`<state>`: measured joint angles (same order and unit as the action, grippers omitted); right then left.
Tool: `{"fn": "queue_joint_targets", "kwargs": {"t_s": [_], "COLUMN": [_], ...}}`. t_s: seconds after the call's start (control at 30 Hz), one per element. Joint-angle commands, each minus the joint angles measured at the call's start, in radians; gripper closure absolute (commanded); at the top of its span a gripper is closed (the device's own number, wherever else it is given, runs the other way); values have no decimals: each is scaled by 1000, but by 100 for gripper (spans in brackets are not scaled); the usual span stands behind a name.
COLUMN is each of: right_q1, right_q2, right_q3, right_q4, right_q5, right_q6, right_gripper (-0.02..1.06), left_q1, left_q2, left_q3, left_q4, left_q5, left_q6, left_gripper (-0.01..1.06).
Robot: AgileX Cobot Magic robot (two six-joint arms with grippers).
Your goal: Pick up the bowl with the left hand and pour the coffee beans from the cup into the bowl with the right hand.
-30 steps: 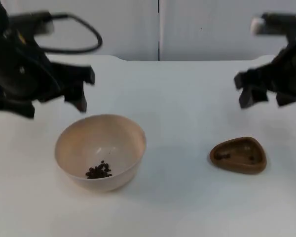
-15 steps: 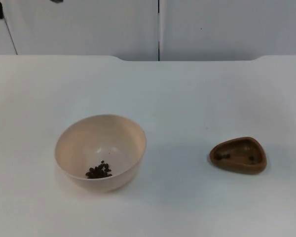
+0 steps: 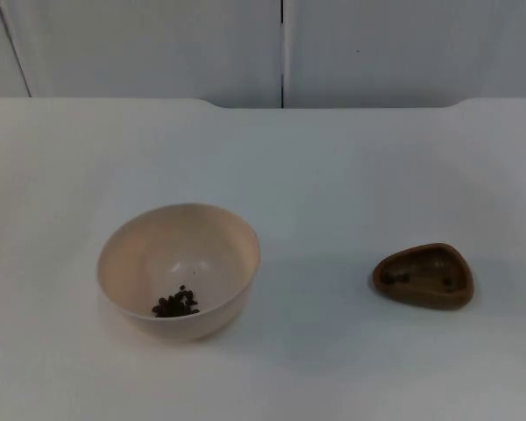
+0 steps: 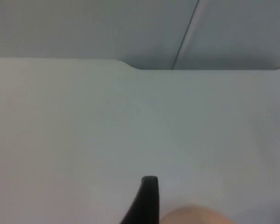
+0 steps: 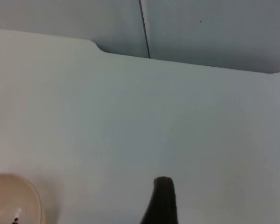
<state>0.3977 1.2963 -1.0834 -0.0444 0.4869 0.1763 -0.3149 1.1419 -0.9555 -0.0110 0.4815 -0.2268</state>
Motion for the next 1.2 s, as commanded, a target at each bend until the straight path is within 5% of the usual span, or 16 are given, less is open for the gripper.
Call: {"fn": "queue_joint_targets", "kwargs": {"t_s": [0.0, 0.23, 1.17], "right_q1": [-3, -3, -3], "right_q2": [-23, -81, -644], "right_q3": [-2, 12, 454], "right_q4": [1, 1, 55], "right_q5": [10, 50, 8], "right_q6": [-18, -38, -86], "right_gripper": [39, 39, 39], "left_q1": [2, 2, 2], "left_q2": [-18, -77, -487], "left_q3": [3, 3, 5], "left_q4": [5, 5, 3], "left_q5": [20, 81, 384], "left_q6": [32, 66, 116], "left_gripper": [26, 26, 26]}}
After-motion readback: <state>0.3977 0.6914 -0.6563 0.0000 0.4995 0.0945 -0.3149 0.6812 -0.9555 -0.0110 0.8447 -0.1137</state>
